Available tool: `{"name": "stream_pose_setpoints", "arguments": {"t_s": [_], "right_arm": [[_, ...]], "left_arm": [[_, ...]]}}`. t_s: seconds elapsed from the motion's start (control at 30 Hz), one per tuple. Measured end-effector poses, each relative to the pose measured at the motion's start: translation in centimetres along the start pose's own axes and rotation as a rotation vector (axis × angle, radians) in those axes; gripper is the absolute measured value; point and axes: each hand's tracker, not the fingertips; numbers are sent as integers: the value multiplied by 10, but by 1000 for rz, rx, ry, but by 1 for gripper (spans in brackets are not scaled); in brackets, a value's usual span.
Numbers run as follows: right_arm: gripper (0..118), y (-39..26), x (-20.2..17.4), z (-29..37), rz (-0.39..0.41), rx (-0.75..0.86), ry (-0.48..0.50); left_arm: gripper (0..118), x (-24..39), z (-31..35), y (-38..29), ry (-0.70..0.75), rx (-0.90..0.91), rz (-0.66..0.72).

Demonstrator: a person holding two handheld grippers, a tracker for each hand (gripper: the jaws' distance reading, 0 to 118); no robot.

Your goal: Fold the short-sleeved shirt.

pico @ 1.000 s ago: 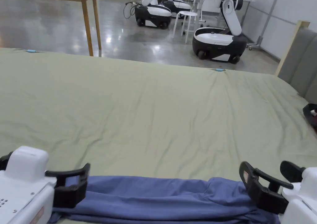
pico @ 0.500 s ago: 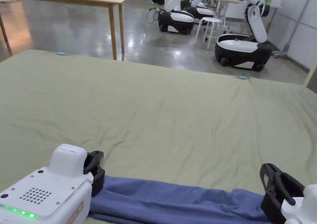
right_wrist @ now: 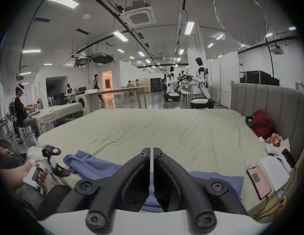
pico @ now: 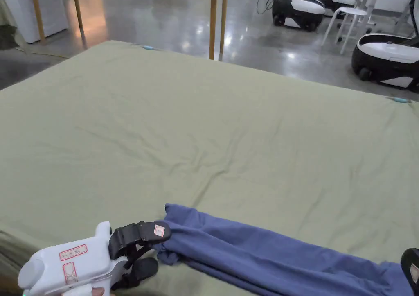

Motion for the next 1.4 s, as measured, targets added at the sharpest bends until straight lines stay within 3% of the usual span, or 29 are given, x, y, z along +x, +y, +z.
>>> {"name": "stream_pose_setpoints", "arguments": {"t_s": [0.07,0.13,0.17,0.2,0.27,0.33,0.37,0.43,0.57,0.7,0.8,0.97,1.03,1.2,1.23,1.27,1.37,1.4], "right_arm": [[5,0,-5,-3,4,-5,6],[5,0,-8,-4,12,-13,6],[5,1,-9,-5,14,-13,7],[5,2,-10,-6,15,-17,7],[5,2,-10,-6,15,-21,3],[5,3,-10,-5,13,-20,1],[5,4,-10,-6,14,-20,-1],[5,4,-9,-5,25,-27,-11],[5,7,-6,-2,28,-29,-14],[5,6,-5,-1,33,-26,-15],[5,4,-4,-1,31,-29,-14],[5,1,2,6,28,-33,-24],[5,0,6,9,32,-39,-37],[5,-6,19,20,21,-39,-79],[5,-7,22,23,15,-38,-81],[5,-8,26,25,2,-40,-79],[5,-11,39,27,-46,-62,-61],[5,-11,42,28,-45,-61,-62]], "left_arm": [[118,-4,-8,23,-132,37,11],[117,-8,-29,27,-85,57,56],[113,-7,-40,27,-77,45,27],[100,-4,-44,31,-36,40,-18],[9,0,-54,29,110,73,-48],[10,-16,-59,21,243,107,-4],[10,-15,-55,23,101,116,13],[10,-1,-46,24,131,174,46],[9,31,-11,39,271,312,-187],[9,64,2,49,372,316,-373],[9,103,-24,23,481,296,-648],[9,147,-110,-73,621,132,-1258],[9,149,-149,-109,654,58,-1405],[10,106,-234,-169,862,-190,-1573],[13,94,-243,-175,876,-227,-1590],[27,83,-249,-175,883,-240,-1585],[96,87,-244,-170,838,-140,-1489],[113,100,-234,-159,774,-137,-1426]]}}
